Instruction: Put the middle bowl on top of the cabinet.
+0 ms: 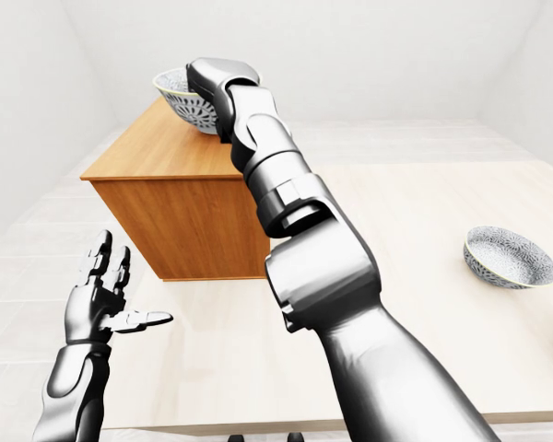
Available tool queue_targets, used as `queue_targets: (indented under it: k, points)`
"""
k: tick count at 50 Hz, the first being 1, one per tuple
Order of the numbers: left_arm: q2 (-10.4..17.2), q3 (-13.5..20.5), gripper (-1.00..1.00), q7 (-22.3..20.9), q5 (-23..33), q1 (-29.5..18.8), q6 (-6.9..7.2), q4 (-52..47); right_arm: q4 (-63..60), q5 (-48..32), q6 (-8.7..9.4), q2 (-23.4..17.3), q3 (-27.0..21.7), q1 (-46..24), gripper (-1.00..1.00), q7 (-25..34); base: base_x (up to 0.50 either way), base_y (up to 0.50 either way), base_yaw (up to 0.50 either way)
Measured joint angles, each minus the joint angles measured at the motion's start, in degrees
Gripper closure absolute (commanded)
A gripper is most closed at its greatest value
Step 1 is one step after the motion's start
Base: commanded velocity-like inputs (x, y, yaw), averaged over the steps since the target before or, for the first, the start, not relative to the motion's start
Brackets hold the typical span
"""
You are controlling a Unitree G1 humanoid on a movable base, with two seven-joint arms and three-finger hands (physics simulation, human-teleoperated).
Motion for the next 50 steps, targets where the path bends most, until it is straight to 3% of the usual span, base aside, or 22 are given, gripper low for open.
queue_targets:
  k: [37,50]
  points:
    - [0.06,-0.18,-1.0,0.2,0.21,-0.36,0.0,0.38,-0.12,-0.92,0.0,0.23,-0.75,0.43,1.0,-0.93,0.0,0.0,0.0]
    - [0.13,-0.08,-1.0,0.14,0.06,-0.42,0.0,0.7,-0.2,-1.26,0.0,0.61,-0.65,0.62,0.84,-1.17,0.0,0.0,0.0]
